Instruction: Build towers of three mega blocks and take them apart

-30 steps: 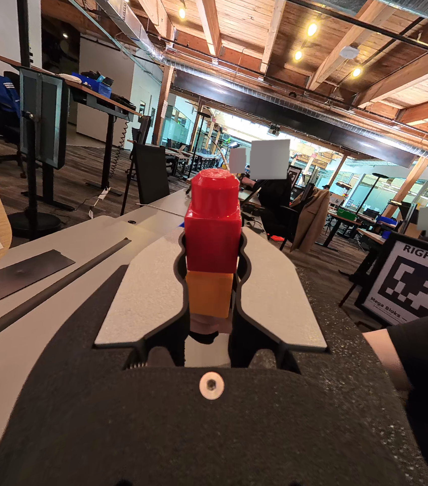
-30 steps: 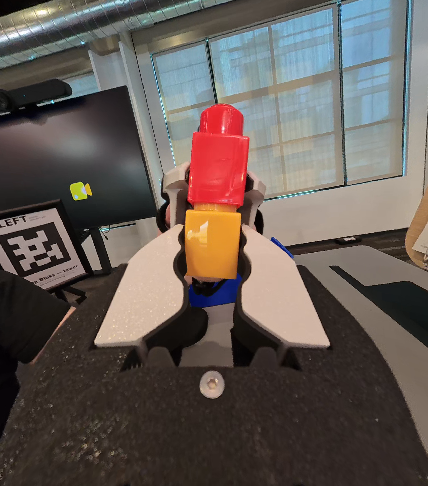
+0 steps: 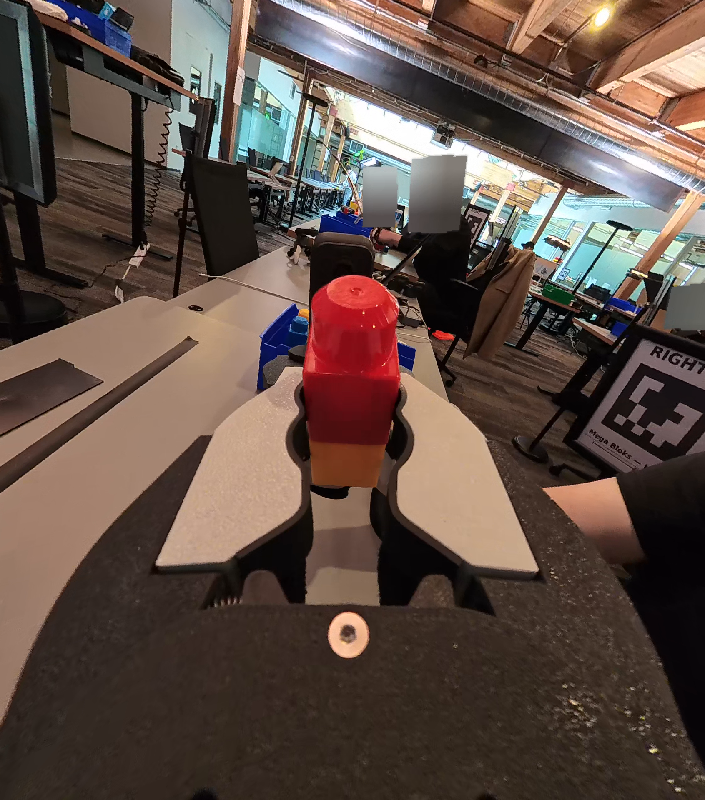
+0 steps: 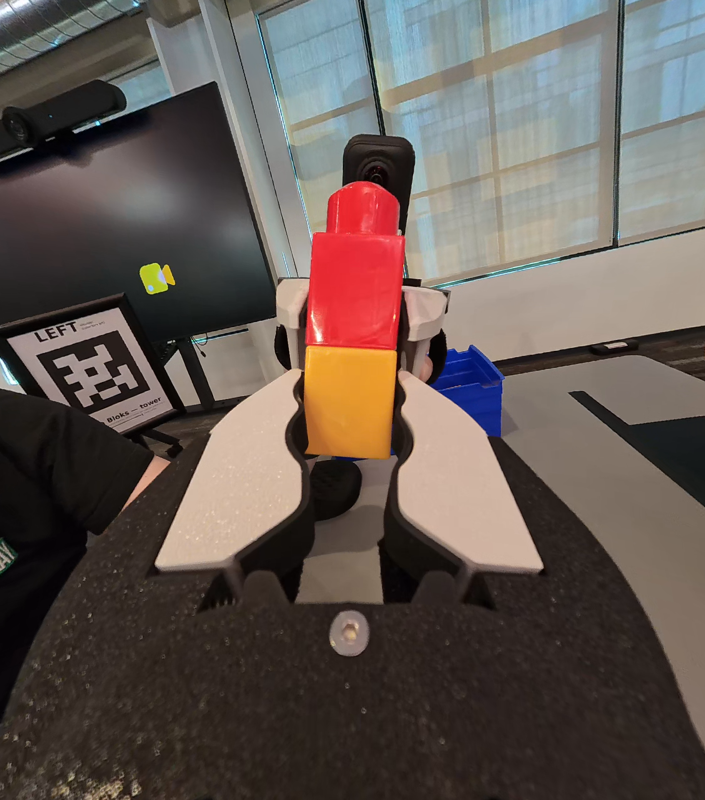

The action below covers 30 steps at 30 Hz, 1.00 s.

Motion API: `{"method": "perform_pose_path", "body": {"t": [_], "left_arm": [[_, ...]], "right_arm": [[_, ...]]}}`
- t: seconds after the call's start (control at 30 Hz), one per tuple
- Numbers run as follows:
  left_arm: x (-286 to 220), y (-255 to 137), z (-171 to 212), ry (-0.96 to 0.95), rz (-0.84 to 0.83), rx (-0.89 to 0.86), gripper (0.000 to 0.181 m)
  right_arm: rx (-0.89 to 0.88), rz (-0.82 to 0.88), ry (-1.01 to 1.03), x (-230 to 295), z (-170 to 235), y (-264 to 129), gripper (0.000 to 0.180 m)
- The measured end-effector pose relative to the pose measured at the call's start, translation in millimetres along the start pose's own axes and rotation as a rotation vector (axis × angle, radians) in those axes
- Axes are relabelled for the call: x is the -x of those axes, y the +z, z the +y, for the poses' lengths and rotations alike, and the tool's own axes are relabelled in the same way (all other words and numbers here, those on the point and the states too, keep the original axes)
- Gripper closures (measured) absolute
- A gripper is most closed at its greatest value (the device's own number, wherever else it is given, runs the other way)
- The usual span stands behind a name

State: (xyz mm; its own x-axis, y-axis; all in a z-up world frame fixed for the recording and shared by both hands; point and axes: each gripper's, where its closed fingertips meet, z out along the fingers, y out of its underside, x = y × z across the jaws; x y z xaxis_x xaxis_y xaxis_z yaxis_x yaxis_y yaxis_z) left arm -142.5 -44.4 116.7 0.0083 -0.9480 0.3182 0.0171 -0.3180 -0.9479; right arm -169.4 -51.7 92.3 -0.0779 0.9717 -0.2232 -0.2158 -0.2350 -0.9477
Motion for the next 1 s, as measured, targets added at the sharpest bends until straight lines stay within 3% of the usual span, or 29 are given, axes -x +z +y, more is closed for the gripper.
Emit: {"method": "perform_pose_path", "body": {"t": [0.73,1.0], "left_arm": [[1.4,0.9,-2.8,-0.009,-0.008,-0.023,0.145],[-2.0,-3.6,-6.5,-0.033,0.001,-0.030,0.146]], "right_arm": [[-0.008,-0.002,0.033,-0.7,-3.6,-2.0,0.144],[0.046,0.082,0.019,1.0,-8.0,2.8,0.143]]}}
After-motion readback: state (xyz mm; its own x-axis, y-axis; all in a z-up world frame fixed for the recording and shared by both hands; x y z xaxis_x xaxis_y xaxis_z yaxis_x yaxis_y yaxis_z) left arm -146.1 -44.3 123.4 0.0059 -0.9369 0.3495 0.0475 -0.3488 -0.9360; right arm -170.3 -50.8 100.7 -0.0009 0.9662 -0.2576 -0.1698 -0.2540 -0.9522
